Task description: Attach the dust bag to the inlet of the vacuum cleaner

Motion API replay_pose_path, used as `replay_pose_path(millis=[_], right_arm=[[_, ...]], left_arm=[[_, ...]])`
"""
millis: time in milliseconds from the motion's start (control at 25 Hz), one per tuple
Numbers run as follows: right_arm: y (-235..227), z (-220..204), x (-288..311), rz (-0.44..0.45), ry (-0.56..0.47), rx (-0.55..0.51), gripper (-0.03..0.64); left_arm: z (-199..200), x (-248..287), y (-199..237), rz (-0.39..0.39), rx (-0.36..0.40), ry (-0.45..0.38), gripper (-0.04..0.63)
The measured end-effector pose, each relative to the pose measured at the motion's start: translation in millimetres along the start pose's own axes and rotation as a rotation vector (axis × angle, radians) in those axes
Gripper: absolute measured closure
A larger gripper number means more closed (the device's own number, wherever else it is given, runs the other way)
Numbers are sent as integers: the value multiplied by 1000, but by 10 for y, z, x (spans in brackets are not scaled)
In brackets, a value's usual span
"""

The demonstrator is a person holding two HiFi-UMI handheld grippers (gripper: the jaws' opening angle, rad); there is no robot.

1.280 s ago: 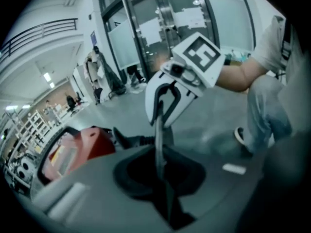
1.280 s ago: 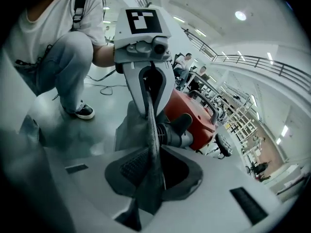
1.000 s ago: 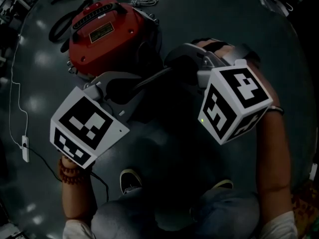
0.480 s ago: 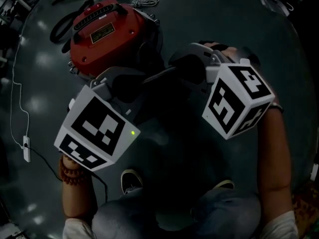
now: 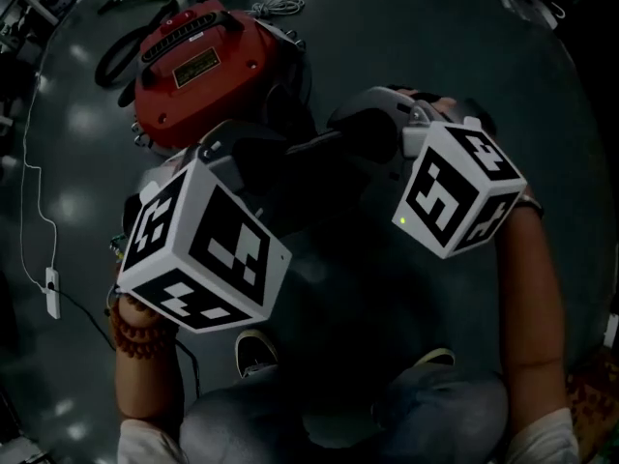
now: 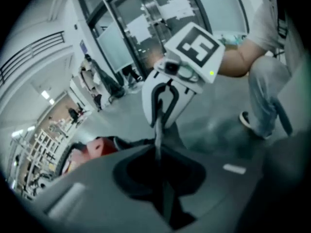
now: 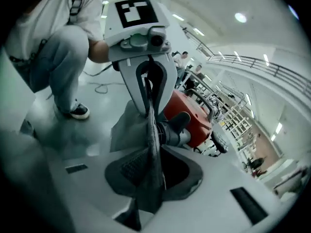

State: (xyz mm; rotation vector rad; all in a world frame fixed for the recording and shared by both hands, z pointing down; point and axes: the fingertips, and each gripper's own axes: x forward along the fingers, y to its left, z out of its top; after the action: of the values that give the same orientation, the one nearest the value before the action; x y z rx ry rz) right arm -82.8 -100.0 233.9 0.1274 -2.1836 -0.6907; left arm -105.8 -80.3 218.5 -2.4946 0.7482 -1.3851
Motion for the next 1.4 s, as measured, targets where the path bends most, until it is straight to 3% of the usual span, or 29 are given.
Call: replay_pose_path(millis=[80,160,400,480,560,720,840,920,1120,1200,1280,1400], right_arm=[[14,-38,14,20,-66,84,549],[7,-27,27,16,-66,71,549],[-55,129,54,-49,200,-291,548],[-44,148,70,-61,205,-317,546],[-36,116,60,-66,153,-254,546],[-4,-35,27,-42,-5,-11,548],[21,-95,43,1,-95,134,552],[-3,-84,58,-7,-69,95,552],[-75,96,74,-92,201,-311,551],[-73,154,86,-109,240,-387,547],[-67,143,81,-116,203,-346,546],[-47,24,71,-104,104,-177,548]], left_arm=[[51,19,1,-5,46,18,558],[53,13,-2,0,29,-12,557],[-91,-63,-21,8,-209,-226,563],[-119,-64,-15,27,-234,-248,565],[-91,-52,2,58,-159,-196,565],[47,10,22,71,94,-6,560],[129,44,25,68,176,25,557],[113,37,33,85,139,-19,555],[-42,-74,-21,88,-122,-233,563],[-96,-98,-27,92,-199,-276,563],[-88,-94,-7,115,-176,-253,566],[-9,-37,42,131,-18,-147,565]])
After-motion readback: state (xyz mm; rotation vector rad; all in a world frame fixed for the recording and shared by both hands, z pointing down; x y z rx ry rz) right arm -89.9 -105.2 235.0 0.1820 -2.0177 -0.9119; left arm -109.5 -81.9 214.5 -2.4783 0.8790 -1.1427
